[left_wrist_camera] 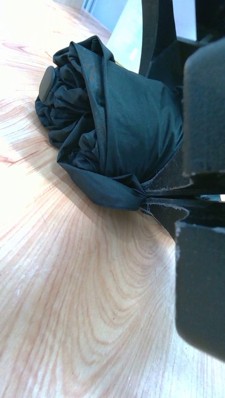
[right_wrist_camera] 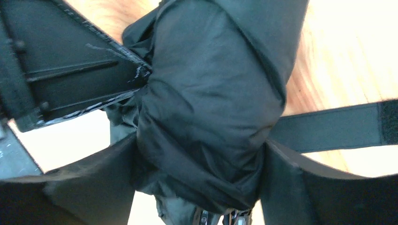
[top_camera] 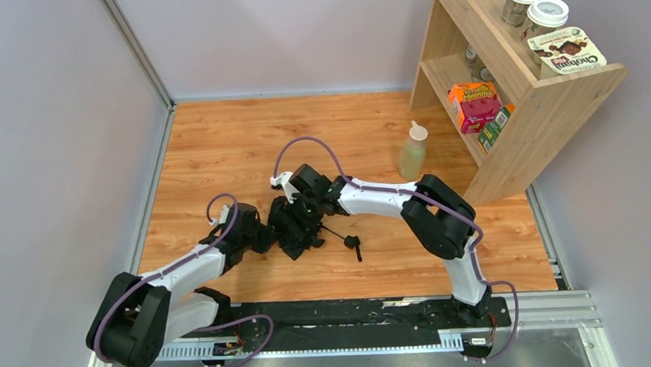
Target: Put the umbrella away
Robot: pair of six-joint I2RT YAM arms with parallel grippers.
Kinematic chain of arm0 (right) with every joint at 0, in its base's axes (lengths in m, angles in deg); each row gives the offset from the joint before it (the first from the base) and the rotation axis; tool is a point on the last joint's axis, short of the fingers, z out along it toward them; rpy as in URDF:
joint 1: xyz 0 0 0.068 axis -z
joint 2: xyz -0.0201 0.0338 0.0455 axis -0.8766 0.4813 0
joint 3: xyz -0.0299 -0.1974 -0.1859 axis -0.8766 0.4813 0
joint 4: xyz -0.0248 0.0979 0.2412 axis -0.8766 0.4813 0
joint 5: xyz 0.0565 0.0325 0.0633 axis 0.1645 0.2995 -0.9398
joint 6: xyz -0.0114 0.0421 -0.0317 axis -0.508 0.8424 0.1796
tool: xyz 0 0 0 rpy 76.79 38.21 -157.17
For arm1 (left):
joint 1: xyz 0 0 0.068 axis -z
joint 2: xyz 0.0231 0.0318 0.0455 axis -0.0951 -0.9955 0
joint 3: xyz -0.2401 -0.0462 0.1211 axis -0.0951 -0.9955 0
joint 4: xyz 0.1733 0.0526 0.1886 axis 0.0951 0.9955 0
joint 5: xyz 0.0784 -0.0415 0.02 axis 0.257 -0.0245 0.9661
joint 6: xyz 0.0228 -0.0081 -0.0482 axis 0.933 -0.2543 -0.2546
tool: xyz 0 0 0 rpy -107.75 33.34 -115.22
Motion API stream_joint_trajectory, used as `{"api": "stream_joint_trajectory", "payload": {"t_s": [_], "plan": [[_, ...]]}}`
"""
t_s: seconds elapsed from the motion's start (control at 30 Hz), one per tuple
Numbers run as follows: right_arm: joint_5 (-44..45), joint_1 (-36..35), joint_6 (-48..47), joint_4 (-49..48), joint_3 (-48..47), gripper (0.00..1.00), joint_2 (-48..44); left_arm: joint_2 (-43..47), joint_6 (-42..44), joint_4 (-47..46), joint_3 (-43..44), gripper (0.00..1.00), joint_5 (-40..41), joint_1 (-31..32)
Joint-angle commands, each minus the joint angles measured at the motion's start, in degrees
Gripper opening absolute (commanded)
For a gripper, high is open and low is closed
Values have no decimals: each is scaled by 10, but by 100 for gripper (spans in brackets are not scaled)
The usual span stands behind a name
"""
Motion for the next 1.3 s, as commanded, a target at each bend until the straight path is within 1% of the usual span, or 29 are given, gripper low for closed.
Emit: {"api": "stream_joint_trajectory", "payload": {"t_s": [0.0,0.07,0.1,0.13,0.2,0.23,0.27,0.3,0.33,0.37,0.4,0.43,0.47,0.57,0.67,0.73,0.83,0.93,1.0,1.2,1.27], "plan": [[6,-4,10,-38,15,67,42,-21,40,156,-32,0,12,4],[-15,4,18,-38,19,46,54,-7,48,161,-31,0,11,4],[-23,7,22,-48,29,38,57,7,52,169,-27,0,11,4],[-27,11,25,-54,38,32,59,18,58,177,-24,2,13,4],[-55,18,27,-65,53,17,67,53,71,198,-13,9,16,3],[-73,23,32,-74,61,10,73,84,81,213,-6,19,21,4],[-100,29,34,-87,75,3,78,98,89,222,-2,26,24,4],[-130,38,39,-97,84,0,83,134,100,243,7,38,31,3],[-149,45,45,-110,95,0,88,152,105,256,14,44,35,3],[-187,52,46,-119,102,0,95,190,114,290,29,51,46,3],[-203,57,50,-125,105,0,100,213,117,324,37,55,49,3],[-221,63,55,-131,109,0,105,247,122,337,53,59,55,2],[-248,67,57,-134,111,0,111,266,122,355,62,61,54,1],[-273,76,70,-142,117,0,124,333,122,360,94,62,35,-5],[-291,81,82,-152,117,0,134,340,109,344,124,63,24,-7],[-302,81,89,-154,113,0,140,319,85,321,131,68,6,-10],[-311,81,93,-154,107,0,146,280,72,252,135,68,-57,-26],[-324,80,97,-155,101,0,151,210,75,201,146,71,-66,-34],[-328,81,98,-154,99,0,150,166,83,186,161,71,-68,-39],[-317,80,83,-132,86,0,143,35,59,228,204,73,-69,-63],[-311,79,76,-124,84,0,140,-1,55,225,209,73,-69,-66]]}}
